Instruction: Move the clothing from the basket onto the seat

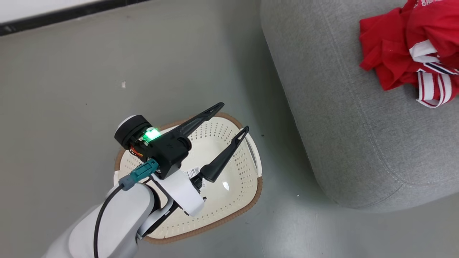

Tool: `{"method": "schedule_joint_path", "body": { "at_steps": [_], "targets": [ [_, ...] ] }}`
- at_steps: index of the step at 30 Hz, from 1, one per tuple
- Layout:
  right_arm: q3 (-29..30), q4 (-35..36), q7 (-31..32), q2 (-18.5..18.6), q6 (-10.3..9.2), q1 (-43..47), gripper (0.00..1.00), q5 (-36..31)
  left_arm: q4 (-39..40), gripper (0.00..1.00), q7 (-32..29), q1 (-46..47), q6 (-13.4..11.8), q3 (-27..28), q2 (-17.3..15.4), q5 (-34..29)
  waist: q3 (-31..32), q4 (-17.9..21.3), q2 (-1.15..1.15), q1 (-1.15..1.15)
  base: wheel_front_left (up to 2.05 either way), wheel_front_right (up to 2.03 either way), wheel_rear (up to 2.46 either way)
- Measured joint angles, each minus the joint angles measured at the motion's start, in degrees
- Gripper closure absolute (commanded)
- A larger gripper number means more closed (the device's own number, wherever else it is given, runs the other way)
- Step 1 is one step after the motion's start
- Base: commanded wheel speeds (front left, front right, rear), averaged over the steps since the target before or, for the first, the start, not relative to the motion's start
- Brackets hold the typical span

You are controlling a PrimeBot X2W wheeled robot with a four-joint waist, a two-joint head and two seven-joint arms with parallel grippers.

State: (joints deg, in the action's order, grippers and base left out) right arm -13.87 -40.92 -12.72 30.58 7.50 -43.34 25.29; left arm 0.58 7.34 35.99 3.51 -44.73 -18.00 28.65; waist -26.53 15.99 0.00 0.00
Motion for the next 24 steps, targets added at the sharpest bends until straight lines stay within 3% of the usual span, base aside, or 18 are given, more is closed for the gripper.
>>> {"method": "schedule_joint_path", "body": {
  "at_steps": [12, 24],
  "targets": [
    [-2.04, 5.41, -1.26, 0.73, 0.01, 2.03, 0.0, 0.88, -1.69, 0.0, 2.89, -2.31, -0.47, 1.11, 0.55, 0.93, 5.53, -0.24, 0.0, 0.0, 0.0, 0.0, 0.0],
    [-3.7, 9.94, -1.49, 0.67, 0.0, 3.82, 0.0, 0.92, -2.99, 0.0, 4.64, -5.31, -3.19, 3.9, 1.11, 1.88, 10.57, -2.28, 0.0, 0.0, 0.0, 0.0, 0.0]
  ]
}}
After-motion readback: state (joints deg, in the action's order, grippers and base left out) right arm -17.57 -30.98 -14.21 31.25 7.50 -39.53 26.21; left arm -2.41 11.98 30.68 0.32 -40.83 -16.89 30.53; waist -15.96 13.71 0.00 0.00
